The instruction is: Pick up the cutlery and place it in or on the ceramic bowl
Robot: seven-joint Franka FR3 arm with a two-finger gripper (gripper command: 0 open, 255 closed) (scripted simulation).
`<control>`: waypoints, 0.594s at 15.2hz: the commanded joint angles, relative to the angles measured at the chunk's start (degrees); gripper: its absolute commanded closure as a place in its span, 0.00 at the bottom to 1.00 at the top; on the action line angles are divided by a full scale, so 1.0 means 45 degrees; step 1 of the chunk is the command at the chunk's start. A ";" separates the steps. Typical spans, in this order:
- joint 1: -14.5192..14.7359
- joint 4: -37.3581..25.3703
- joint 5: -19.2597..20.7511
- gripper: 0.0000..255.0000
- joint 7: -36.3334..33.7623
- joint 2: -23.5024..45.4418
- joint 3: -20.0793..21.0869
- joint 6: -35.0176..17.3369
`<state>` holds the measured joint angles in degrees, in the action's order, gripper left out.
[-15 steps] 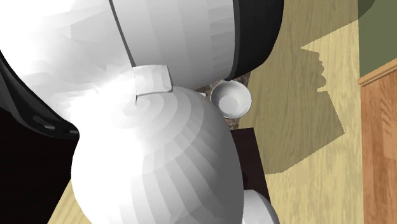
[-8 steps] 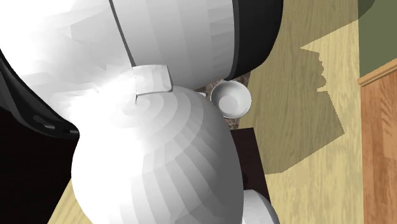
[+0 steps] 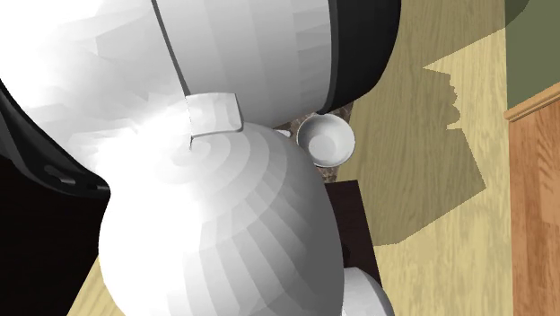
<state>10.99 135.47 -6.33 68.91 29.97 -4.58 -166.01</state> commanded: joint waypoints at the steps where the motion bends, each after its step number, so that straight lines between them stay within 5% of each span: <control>1: 0.0043 0.0118 0.0043 1.00 -0.0018 -0.0320 -0.0068 0.0203; 9: 0.0323 0.0517 0.0340 1.00 -0.0235 -0.1832 -0.0417 0.1320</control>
<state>12.33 137.57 -4.99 67.95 22.58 -6.26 -160.72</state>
